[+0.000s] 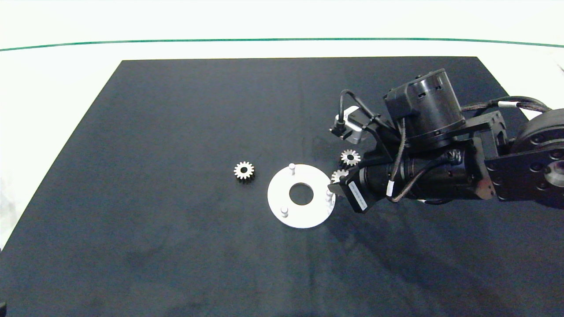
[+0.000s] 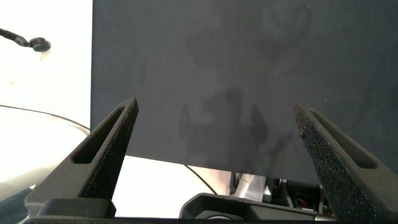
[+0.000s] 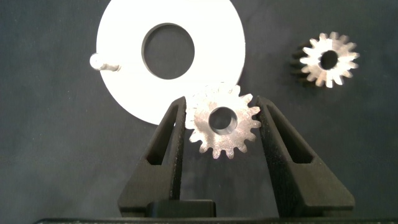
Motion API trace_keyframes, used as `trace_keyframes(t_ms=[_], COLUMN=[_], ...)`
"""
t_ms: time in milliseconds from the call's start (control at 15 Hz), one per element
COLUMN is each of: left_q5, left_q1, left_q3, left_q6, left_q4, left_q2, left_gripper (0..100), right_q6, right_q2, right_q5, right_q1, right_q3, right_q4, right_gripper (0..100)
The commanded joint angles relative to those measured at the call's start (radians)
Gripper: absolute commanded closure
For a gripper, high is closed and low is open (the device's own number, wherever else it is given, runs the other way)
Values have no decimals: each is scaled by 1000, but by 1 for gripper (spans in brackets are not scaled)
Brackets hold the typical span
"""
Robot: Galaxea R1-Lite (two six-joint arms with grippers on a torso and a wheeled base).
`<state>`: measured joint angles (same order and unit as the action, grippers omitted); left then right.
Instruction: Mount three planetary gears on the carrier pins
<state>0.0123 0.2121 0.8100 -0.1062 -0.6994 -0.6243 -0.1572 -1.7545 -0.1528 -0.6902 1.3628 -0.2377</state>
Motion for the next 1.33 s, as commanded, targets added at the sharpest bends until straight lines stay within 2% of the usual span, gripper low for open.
trace_keyframes(t_ms=[67, 467, 600, 1000, 1200, 1333], left_q5=[0, 0, 0, 0, 0, 0], left_q1=[0, 0, 0, 0, 0, 0], left_q3=[0, 0, 0, 0, 0, 0], left_q6=[-1, -1, -1, -1, -1, -1], left_q4=[-5, -5, -5, -5, -5, -5], left_q2=[8, 17, 17, 17, 17, 17], left_gripper=[0, 0, 0, 0, 0, 0], right_q6=[1, 18, 21, 25, 24, 24], right_q2=[-20, -28, -34, -53, -56, -62], right_q5=[1, -1, -4, -2, -7, -24], right_q1=[-5, -11, -11, -18, -18, -18], right_q3=[-2, -5, -7, -21, -42, -53], right_q4=[4, 9, 44, 74, 112, 121], right_gripper=[78, 78, 78, 78, 78, 78])
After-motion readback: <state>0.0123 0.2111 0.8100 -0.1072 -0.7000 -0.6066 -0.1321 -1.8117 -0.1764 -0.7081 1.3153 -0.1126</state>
